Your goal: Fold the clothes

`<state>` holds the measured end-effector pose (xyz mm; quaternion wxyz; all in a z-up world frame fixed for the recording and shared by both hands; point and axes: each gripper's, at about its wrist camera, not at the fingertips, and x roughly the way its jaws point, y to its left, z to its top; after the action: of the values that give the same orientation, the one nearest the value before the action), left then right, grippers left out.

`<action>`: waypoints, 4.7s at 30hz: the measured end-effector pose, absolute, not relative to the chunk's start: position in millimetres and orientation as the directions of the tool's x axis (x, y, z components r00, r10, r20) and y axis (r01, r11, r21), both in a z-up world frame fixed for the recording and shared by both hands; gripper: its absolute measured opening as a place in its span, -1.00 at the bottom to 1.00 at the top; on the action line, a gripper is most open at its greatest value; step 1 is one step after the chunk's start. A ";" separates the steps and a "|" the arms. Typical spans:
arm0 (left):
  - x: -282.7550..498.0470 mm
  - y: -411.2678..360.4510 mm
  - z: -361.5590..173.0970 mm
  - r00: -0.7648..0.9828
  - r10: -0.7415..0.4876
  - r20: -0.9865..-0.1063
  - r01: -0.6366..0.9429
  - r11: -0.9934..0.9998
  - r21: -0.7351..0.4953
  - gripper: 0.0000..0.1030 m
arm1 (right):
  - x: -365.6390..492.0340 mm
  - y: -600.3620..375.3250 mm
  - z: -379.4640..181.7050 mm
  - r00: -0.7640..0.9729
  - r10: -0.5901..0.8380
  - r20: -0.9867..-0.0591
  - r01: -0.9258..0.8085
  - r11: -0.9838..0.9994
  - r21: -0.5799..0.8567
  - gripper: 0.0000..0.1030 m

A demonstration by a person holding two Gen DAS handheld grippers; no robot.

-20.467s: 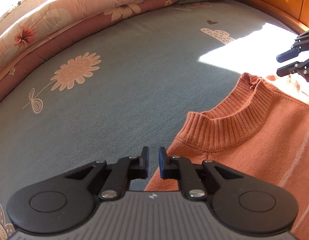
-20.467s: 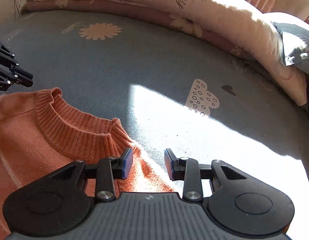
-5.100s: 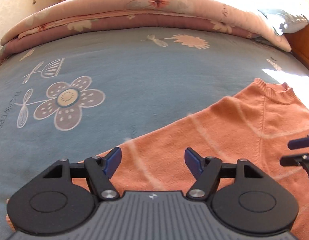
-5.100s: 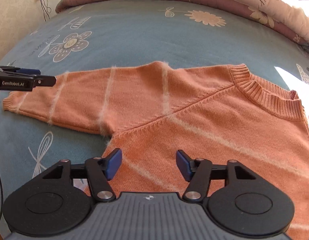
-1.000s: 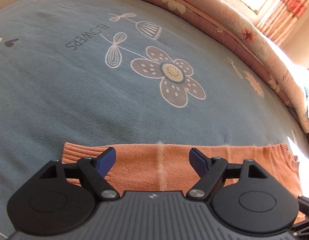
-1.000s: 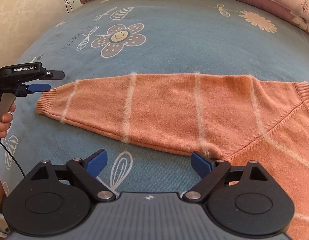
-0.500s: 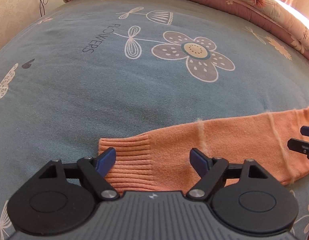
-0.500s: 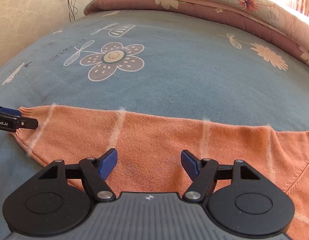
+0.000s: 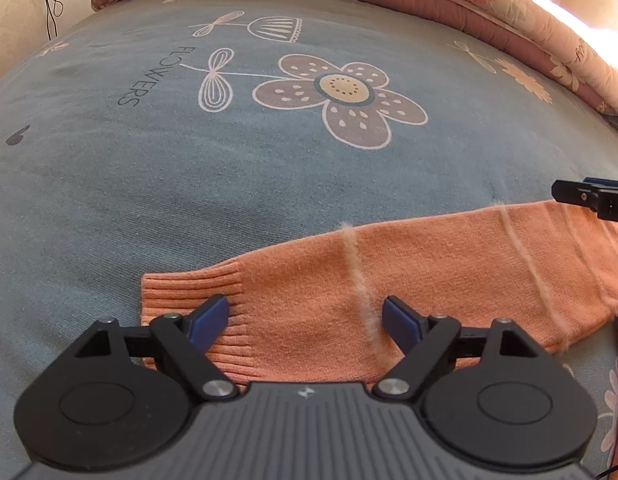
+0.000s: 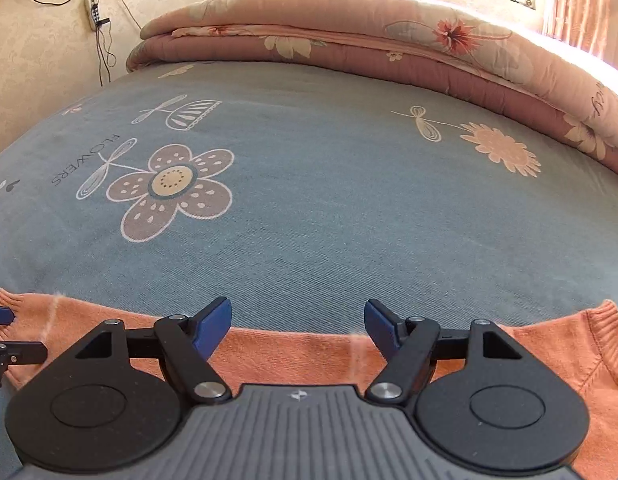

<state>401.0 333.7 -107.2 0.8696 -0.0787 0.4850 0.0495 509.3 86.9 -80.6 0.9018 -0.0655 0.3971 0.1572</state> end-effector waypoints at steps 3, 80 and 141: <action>402.9 333.2 -108.2 0.525 0.012 -0.851 -0.171 0.981 -0.092 0.68 | 516.4 64.6 -99.0 0.624 0.104 -0.775 -0.233 0.971 -0.058 0.50; 424.8 -106.2 -82.4 0.367 -0.389 -0.845 0.418 0.881 -0.223 0.74 | 274.1 -302.1 -79.1 0.412 0.038 -0.910 0.251 0.956 0.153 0.75; 412.1 -134.5 -114.0 0.356 -0.238 -0.904 0.357 0.928 -0.104 0.99 | 347.8 -510.3 -82.3 0.667 -0.039 -0.744 0.315 0.920 0.234 1.00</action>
<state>412.1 -134.5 -114.0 0.8216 0.0552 0.5377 -0.1810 347.8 -510.3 -82.3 0.8962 0.1742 0.3958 -0.0988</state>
